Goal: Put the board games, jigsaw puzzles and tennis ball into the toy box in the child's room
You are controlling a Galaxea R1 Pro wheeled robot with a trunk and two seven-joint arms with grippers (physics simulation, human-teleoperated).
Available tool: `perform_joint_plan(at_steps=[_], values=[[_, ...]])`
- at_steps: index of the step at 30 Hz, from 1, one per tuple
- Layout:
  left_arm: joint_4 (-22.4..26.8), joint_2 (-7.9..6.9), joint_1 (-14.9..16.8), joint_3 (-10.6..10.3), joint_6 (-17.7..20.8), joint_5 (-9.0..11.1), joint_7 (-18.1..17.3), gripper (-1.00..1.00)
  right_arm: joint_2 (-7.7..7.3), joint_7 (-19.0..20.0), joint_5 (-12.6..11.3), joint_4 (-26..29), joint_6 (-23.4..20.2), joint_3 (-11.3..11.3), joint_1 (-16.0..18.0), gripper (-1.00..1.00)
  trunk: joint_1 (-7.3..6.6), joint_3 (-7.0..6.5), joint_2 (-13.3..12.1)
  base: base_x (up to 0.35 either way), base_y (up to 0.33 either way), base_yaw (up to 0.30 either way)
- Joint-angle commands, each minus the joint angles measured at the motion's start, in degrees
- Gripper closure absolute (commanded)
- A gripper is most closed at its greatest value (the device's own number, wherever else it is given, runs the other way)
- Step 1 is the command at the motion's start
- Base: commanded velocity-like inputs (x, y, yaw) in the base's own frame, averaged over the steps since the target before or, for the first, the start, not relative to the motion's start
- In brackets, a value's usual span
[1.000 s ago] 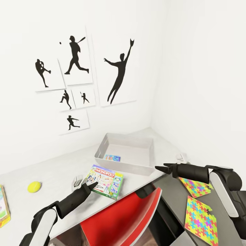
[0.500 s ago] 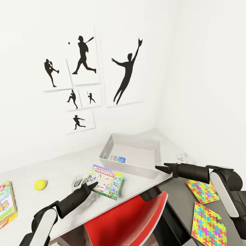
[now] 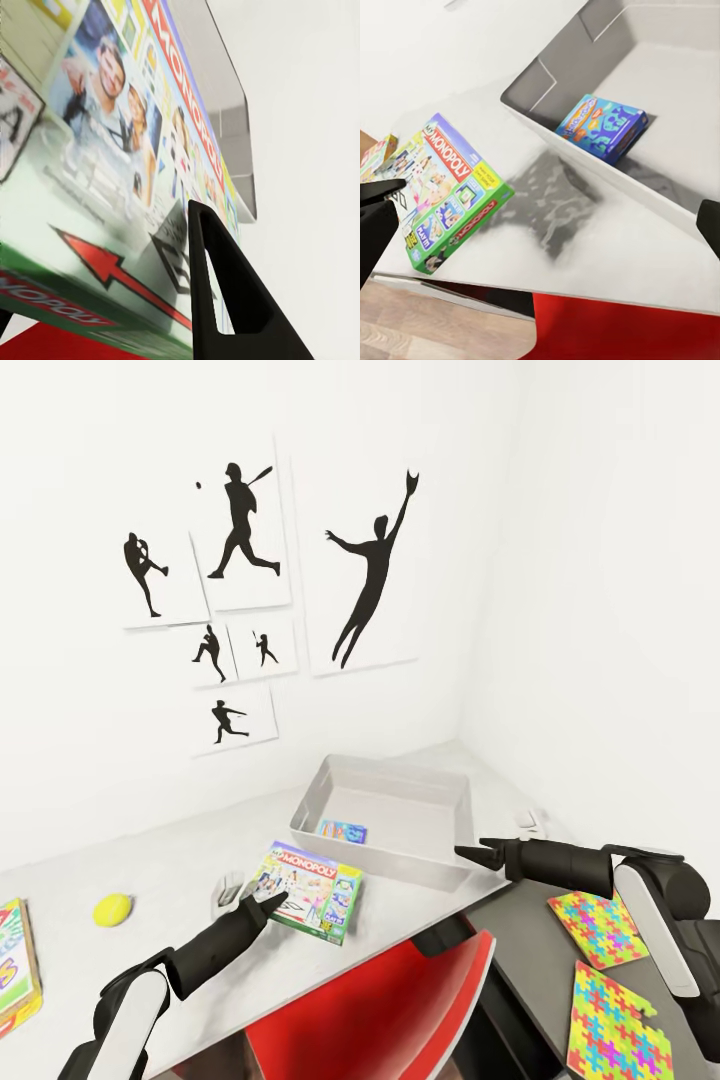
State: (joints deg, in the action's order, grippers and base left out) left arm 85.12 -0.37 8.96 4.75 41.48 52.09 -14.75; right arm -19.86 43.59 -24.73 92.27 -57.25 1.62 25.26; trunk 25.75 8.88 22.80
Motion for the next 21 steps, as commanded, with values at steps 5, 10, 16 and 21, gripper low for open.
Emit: perform_joint_plan(at_steps=[5, 10, 16, 21], values=[[0.05, -0.02, 0.87, -0.28, 0.70, 0.28, -0.19, 1.00, -0.05, 0.35, 0.14, 0.01, -0.30, 0.28, 0.04, -1.00, 0.04, 0.12, 0.12, 0.009, 0.000, 0.000], [0.22, -0.44, 4.65, -0.75, 2.10, 0.99, -0.44, 1.00, -0.07, 0.57, 0.10, 0.01, -0.54, 2.03, 0.08, -1.00, 0.04, 0.12, 0.12, 0.004, 0.000, 0.000], [-0.37, -0.70, 15.50, -1.09, 11.59, 2.02, -0.23, 1.00, -0.56, 0.74, 0.07, 0.01, -0.84, 4.78, 0.24, -1.00, 0.04, 0.12, 0.12, 0.001, 0.000, 0.000], [-3.28, -0.78, 22.30, -1.14, 14.84, 2.23, -0.26, 1.00, -1.94, 0.81, -0.09, 0.01, -1.08, 5.59, 0.28, -1.00, 0.04, 0.12, 0.12, 0.000, 0.000, 0.000]])
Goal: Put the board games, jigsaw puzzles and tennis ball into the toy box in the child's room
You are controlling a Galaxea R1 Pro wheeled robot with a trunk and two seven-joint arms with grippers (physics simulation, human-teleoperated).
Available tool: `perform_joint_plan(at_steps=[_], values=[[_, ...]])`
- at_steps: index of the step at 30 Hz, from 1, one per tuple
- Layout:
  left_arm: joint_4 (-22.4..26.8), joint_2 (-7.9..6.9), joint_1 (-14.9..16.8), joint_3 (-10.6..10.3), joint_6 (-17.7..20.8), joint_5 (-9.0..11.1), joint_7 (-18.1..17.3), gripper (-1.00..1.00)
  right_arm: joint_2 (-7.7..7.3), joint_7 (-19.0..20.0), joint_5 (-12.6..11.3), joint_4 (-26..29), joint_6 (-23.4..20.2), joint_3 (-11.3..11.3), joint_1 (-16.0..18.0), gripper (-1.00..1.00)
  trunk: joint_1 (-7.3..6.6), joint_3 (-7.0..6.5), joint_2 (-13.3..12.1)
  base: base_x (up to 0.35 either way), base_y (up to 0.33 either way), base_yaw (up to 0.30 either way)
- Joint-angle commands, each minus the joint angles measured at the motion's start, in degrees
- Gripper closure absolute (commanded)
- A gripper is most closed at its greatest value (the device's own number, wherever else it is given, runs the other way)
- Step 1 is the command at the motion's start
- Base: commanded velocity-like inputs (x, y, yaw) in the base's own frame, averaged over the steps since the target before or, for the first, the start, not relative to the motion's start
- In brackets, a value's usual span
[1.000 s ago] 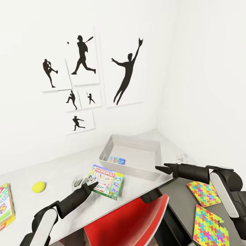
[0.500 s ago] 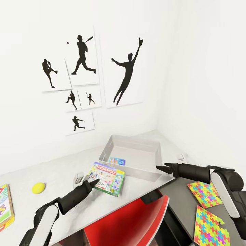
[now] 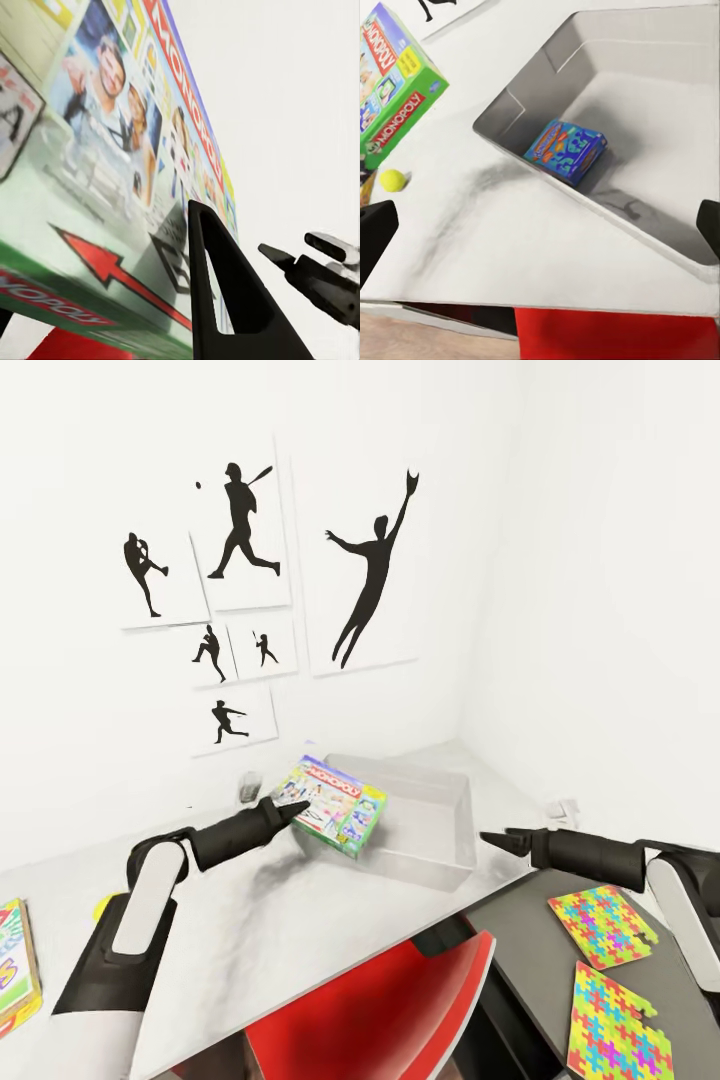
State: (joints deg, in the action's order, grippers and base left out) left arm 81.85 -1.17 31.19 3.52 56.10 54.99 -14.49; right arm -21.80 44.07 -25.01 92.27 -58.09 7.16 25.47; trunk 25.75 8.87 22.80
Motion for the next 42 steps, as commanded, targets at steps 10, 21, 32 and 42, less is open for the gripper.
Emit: perform_joint_plan(at_steps=[10, 21, 32, 42], values=[[-19.69, -0.44, 21.76, -4.27, 3.32, -0.78, -0.64, 1.00, -3.12, 0.40, -0.23, 0.02, -1.91, 1.55, 0.28, -1.00, 0.04, 0.12, 0.12, 0.000, 0.000, 0.000], [-51.26, -1.95, 40.71, -17.94, 3.14, -1.91, -14.82, 1.00, -3.19, 0.40, -0.49, 0.01, -1.91, 2.18, 0.33, -1.00, 0.04, 0.12, 0.12, 0.000, 0.000, -0.073], [-62.46, -2.61, 46.26, -30.68, 0.87, -5.17, -27.55, 1.00, -2.80, 0.38, -2.19, 0.01, -1.91, 2.24, 0.21, -1.00, 0.04, 0.12, 0.12, 0.000, 0.000, -0.247], [-63.95, -3.39, 46.83, -32.93, 0.16, -8.01, -32.14, 1.00, -2.78, 0.40, -2.53, 0.01, -1.91, 2.25, 0.12, -1.00, 0.04, 0.12, 0.12, 0.000, 0.000, -0.280]])
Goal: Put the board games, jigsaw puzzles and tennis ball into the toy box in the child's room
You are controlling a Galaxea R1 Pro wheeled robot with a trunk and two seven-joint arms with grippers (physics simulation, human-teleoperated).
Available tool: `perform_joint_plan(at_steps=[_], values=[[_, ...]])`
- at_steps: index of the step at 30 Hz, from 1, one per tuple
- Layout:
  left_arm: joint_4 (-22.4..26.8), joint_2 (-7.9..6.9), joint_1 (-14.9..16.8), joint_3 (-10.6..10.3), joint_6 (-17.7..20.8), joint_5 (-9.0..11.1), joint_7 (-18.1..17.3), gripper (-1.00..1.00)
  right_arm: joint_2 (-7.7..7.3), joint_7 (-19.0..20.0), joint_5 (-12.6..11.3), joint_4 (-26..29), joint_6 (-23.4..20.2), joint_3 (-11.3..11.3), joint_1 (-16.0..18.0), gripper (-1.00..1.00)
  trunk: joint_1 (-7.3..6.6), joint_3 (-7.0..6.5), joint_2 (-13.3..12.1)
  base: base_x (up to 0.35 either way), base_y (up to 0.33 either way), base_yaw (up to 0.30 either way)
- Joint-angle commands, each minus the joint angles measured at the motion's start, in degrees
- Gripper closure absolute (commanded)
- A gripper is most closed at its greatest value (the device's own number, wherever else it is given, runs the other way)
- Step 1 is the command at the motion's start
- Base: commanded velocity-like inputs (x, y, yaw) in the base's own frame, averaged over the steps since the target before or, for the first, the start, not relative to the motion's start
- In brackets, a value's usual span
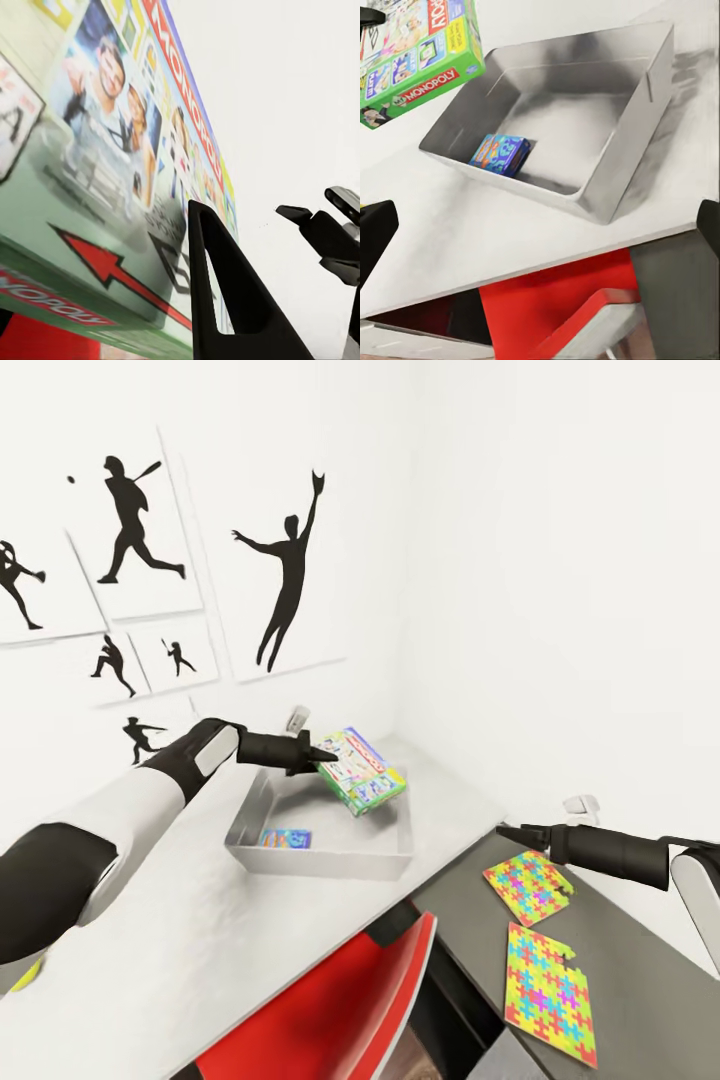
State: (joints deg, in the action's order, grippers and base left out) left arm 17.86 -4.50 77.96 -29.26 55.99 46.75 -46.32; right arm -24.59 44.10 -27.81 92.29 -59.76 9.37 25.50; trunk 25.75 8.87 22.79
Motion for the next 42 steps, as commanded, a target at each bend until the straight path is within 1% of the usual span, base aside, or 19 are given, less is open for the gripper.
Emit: perform_joint_plan(at_steps=[1, 2, 3, 4, 7, 8, 9, 13, 17, 21, 22, 25, 26, 30, 31, 33, 34, 37, 42], values=[[-0.02, -0.43, 0.03, -0.21, -0.04, -0.47, -0.93, 1.00, 0.00, 0.37, 0.25, -0.01, -0.24, 0.05, 0.09, -1.00, 0.04, 0.12, 0.13, 0.000, 0.000, -0.283], [-0.10, -1.35, -0.01, -0.30, -0.91, -1.79, -2.22, 1.00, -0.05, 0.37, 0.24, -0.01, -0.24, 0.09, 0.08, -1.00, 0.04, 0.12, 0.13, 0.000, 0.000, -0.251], [-0.14, -1.88, -0.03, -0.33, -1.40, -2.31, -2.88, 1.00, -0.10, 0.37, 0.22, -0.01, -0.24, 0.12, 0.06, -1.00, 0.04, 0.12, 0.13, 0.000, 0.000, -0.222], [-0.14, -1.88, -0.03, -0.33, -1.40, -2.31, -2.88, 1.00, -0.10, 0.37, 0.22, -0.01, -0.24, 0.12, 0.06, -1.00, 0.04, 0.12, 0.13, 0.000, 0.000, -0.222], [-0.21, -3.36, -0.06, -0.39, -2.48, -3.43, -4.71, 1.00, -0.11, 0.37, 0.08, -0.01, -0.24, 0.14, 0.02, -1.00, 0.04, 0.12, 0.13, 0.000, 0.000, -0.172], [-0.21, -3.36, -0.06, -0.39, -2.48, -3.43, -4.71, 1.00, -0.11, 0.37, 0.08, -0.01, -0.24, 0.14, 0.02, -1.00, 0.04, 0.12, 0.13, 0.000, 0.000, -0.146], [-0.24, -4.03, 0.00, -0.41, -2.92, -3.90, -5.48, 1.00, -0.05, 0.37, 0.00, -0.01, -0.24, 0.12, 0.01, -1.00, 0.04, 0.12, 0.13, 0.000, 0.000, -0.093], [-0.22, -4.49, 0.16, -0.41, -3.23, -4.27, -5.93, 1.00, 0.01, 0.37, -0.03, -0.01, -0.24, 0.04, -0.05, -1.00, 0.04, 0.12, 0.13, 0.000, 0.000, -0.072], [-0.21, -5.30, 0.61, -0.39, -3.50, -5.17, -6.37, 1.00, 0.14, 0.34, -0.06, -0.01, -0.24, -0.07, -0.07, -1.00, 0.04, 0.12, 0.13, 0.000, 0.000, -0.037], [-0.09, -6.83, 1.45, -0.37, -4.41, -7.61, -6.82, 1.00, 0.40, 0.26, -0.14, -0.01, -0.24, -0.20, 0.07, -1.00, 0.04, 0.12, 0.13, 0.000, 0.000, -0.018], [-0.09, -6.83, 1.45, -0.37, -4.41, -7.61, -6.82, 1.00, 0.40, 0.26, -0.14, -0.01, -0.24, -0.20, 0.07, -1.00, 0.04, 0.12, 0.13, 0.000, 0.000, -0.013], [-0.05, -8.06, 1.77, -0.35, -5.47, -10.10, -7.32, 1.00, 0.88, 0.23, -0.16, -0.01, -0.24, -0.26, 0.18, -1.00, 0.04, 0.12, 0.13, 0.000, 0.000, -0.008], [-0.05, -8.06, 1.77, -0.35, -5.47, -10.10, -7.32, 1.00, 0.88, 0.23, -0.16, -0.01, -0.24, -0.26, 0.18, -1.00, 0.04, 0.12, 0.13, 0.000, 0.000, -0.006], [0.03, -9.68, 1.71, -0.10, -6.23, -12.02, -9.23, 1.00, 2.11, 0.21, -0.12, -0.01, -0.24, -0.24, 0.22, -1.00, 0.04, 0.12, 0.13, 0.000, 0.000, -0.004], [0.03, -9.68, 1.71, -0.10, -6.23, -12.02, -9.23, 1.00, 2.11, 0.21, -0.12, -0.01, -0.24, -0.24, 0.22, -1.00, 0.04, 0.12, 0.13, 0.000, 0.000, -0.003], [0.04, -10.22, 1.60, -0.09, -6.45, -12.71, -10.87, 1.00, 2.58, 0.21, -0.09, -0.01, -0.24, -0.24, 0.20, -1.00, 0.04, 0.12, 0.13, 0.000, 0.000, -0.037], [0.04, -10.22, 1.60, -0.09, -6.45, -12.71, -10.87, 1.00, 2.58, 0.21, -0.09, -0.01, -0.24, -0.24, 0.20, -1.00, 0.04, 0.12, 0.13, 0.000, 0.000, -0.053], [0.05, -10.71, 1.33, -0.06, -6.73, -13.37, -12.84, 1.00, 2.98, 0.20, -0.07, -0.01, -0.24, -0.31, 0.18, -1.00, 0.04, 0.09, 0.13, 0.000, 0.000, -0.132], [0.06, -10.97, 0.92, -0.03, -7.22, -13.78, -13.91, 1.00, 3.23, 0.20, -0.06, -0.01, -0.24, -0.37, 0.18, -1.00, 0.04, -0.02, 0.13, 0.000, 0.000, -0.191]])
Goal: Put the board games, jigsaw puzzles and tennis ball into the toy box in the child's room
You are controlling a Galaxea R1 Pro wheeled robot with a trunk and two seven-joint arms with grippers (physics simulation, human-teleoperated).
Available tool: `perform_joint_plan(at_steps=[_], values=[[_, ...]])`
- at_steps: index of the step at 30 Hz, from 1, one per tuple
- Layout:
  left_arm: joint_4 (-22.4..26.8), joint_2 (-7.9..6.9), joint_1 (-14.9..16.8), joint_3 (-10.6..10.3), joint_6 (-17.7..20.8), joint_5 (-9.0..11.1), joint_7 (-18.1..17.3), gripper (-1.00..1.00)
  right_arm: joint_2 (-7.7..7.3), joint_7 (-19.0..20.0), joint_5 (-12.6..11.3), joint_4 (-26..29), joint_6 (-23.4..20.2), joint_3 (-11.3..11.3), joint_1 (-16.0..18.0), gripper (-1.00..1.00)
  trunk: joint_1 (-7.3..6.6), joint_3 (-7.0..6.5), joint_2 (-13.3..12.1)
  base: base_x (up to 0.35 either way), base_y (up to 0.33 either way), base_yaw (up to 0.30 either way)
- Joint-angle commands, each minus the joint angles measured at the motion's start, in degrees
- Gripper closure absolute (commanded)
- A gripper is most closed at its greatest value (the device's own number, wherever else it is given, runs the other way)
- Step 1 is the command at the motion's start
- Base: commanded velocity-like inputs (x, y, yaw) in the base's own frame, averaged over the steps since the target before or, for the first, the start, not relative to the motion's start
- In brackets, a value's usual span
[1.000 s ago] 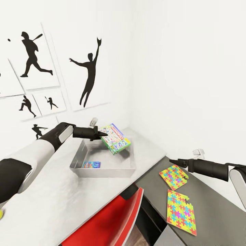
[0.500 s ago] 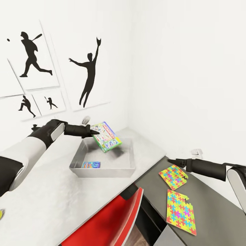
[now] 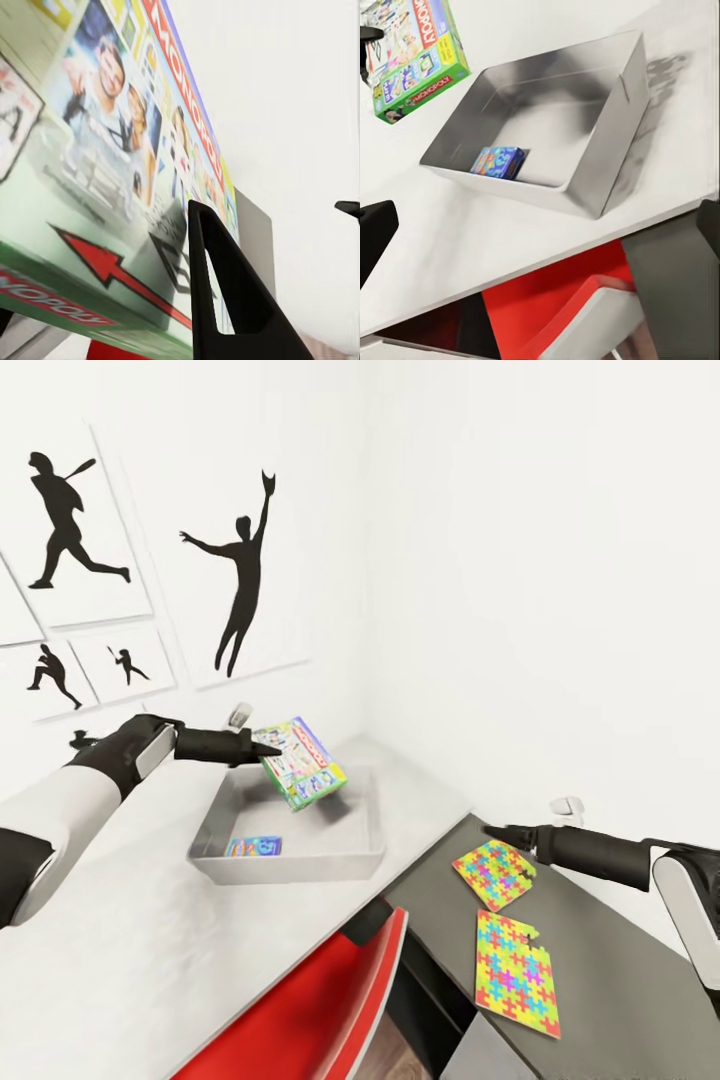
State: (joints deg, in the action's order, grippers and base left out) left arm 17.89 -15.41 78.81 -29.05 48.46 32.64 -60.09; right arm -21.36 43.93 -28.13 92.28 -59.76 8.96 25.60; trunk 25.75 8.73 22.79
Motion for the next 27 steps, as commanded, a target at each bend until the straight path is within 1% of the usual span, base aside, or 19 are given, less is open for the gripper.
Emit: perform_joint_plan(at_steps=[1, 8, 21, 27], values=[[0.03, -0.09, 0.00, -0.24, 0.24, 0.28, -0.25, 1.00, 0.04, 0.38, 0.26, 0.00, -0.24, 0.07, 0.06, -1.00, 0.04, 0.09, 0.12, 0.000, 0.000, -0.202], [0.03, -0.19, -0.26, -0.16, 0.04, 0.10, -0.60, 1.00, 0.15, 0.44, 0.27, 0.00, -0.24, 0.21, 0.00, -1.00, 0.04, -0.09, 0.12, 0.000, 0.000, -0.169], [-0.03, -0.23, -0.41, 0.03, -0.03, 0.06, -0.74, 1.00, 0.18, 0.40, 0.27, 0.00, -0.24, 0.21, -0.03, -1.00, 0.04, -0.16, 0.12, -0.055, 0.000, -0.033], [-0.05, -0.35, -0.54, 0.12, -0.04, 0.06, -0.78, 1.00, 0.18, 0.34, 0.31, 0.00, -0.24, 0.18, -0.03, -1.00, 0.04, -0.29, 0.12, -0.020, 0.000, -0.141]])
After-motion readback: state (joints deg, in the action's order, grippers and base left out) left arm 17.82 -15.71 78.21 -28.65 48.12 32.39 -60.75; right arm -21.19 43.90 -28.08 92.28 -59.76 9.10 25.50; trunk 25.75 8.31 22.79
